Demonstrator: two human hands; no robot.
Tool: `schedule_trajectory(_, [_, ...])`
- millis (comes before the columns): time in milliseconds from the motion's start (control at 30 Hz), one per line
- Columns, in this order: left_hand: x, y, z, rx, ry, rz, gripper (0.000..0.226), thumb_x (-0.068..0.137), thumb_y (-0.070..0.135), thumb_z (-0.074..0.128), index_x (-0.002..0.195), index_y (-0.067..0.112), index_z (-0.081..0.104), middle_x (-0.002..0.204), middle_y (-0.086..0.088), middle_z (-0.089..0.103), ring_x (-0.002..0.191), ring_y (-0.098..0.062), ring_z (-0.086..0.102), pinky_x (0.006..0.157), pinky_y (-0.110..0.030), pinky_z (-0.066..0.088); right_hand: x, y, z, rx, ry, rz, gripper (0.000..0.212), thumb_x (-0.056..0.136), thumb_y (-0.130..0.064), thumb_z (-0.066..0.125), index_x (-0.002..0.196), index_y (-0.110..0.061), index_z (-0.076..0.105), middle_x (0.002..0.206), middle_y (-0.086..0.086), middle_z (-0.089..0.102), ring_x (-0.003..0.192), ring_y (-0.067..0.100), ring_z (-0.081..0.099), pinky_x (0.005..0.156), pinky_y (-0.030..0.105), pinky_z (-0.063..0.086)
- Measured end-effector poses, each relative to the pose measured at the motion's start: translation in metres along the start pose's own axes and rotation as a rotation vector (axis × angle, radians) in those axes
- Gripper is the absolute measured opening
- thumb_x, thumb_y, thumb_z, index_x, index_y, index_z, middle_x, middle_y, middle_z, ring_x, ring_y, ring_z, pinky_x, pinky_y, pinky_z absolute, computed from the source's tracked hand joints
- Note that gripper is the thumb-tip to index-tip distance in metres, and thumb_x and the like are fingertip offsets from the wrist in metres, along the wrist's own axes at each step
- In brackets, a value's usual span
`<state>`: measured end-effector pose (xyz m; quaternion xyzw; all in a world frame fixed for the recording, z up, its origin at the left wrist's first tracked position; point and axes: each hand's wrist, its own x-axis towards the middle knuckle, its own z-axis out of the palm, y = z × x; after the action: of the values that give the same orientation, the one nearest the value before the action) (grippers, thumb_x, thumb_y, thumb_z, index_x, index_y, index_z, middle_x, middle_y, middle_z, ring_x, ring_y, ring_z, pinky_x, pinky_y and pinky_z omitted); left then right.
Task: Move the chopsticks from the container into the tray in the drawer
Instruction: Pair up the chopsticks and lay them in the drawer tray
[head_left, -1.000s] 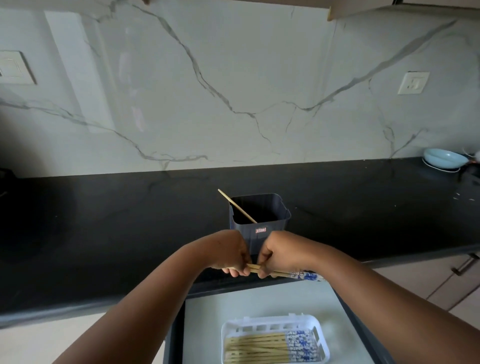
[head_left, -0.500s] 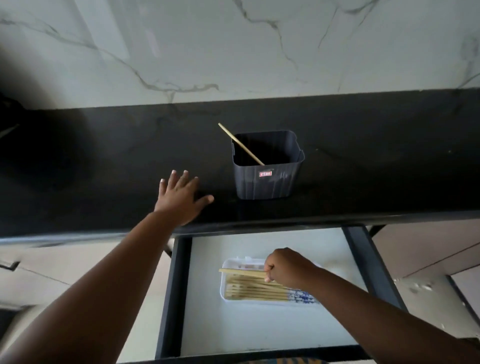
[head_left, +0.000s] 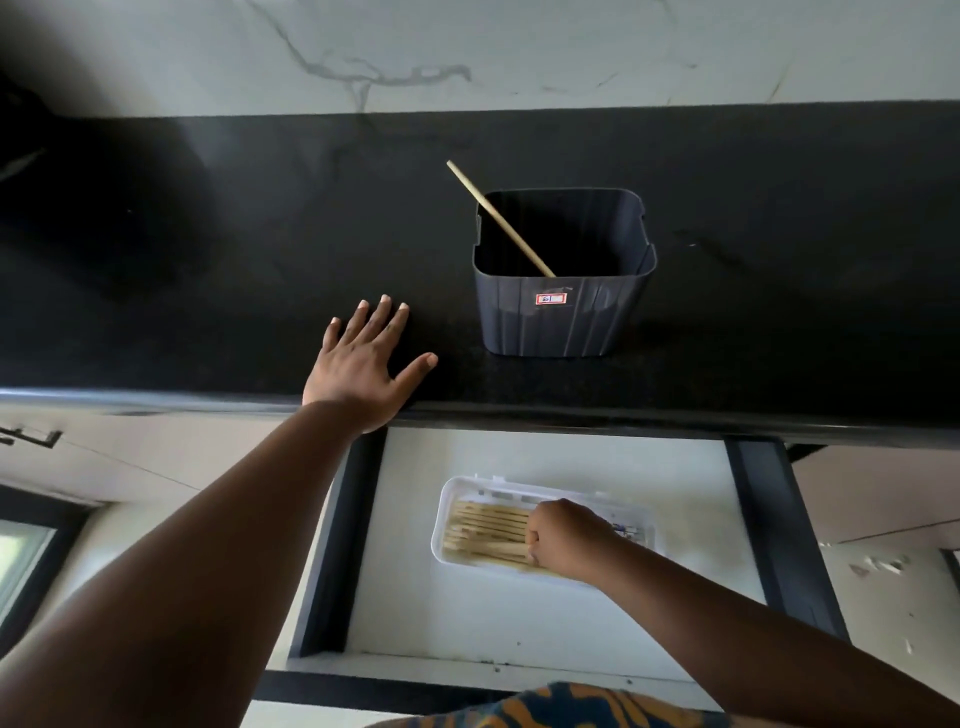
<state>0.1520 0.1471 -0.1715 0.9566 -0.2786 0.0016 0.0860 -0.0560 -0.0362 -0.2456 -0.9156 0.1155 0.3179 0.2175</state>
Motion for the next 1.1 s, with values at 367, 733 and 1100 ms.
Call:
schedule_trajectory(367, [-0.001, 0.001, -0.001, -0.019, 0.024, -0.006, 0.082, 0.084, 0.076, 0.021, 0.152, 0.031, 0.019, 0.161, 0.006, 0.011, 0.149, -0.014, 0.003, 0.121, -0.039, 0.001, 0.003, 0.01, 0.011, -0.098, 0.152, -0.068, 0.014, 0.087, -0.022, 0.058, 0.094, -0.014, 0.067, 0.101, 0.005, 0.066, 0.094, 0.028, 0.062, 0.076, 0.031, 0.051])
schedule_trajectory(733, [0.0, 0.0, 0.0, -0.026, 0.021, -0.01, 0.083, 0.083, 0.078, 0.02, 0.152, 0.032, 0.019, 0.161, 0.007, 0.01, 0.149, -0.013, 0.003, 0.121, -0.038, 0.001, 0.0, 0.023, 0.015, -0.16, 0.273, -0.188, 0.028, 0.09, -0.029, 0.054, 0.116, -0.019, 0.056, 0.111, 0.0, 0.059, 0.106, 0.025, 0.058, 0.077, 0.035, 0.05])
schedule_trajectory(1100, [-0.001, 0.0, -0.001, -0.012, -0.025, -0.004, 0.092, 0.078, 0.085, 0.005, 0.153, 0.032, 0.01, 0.161, 0.008, 0.002, 0.148, -0.012, -0.005, 0.12, -0.038, -0.003, -0.097, -0.053, -0.211, 0.394, 0.172, -0.411, 0.008, 0.077, -0.03, 0.073, 0.085, -0.032, 0.073, 0.079, -0.019, 0.074, 0.069, 0.002, 0.068, 0.071, 0.026, 0.057])
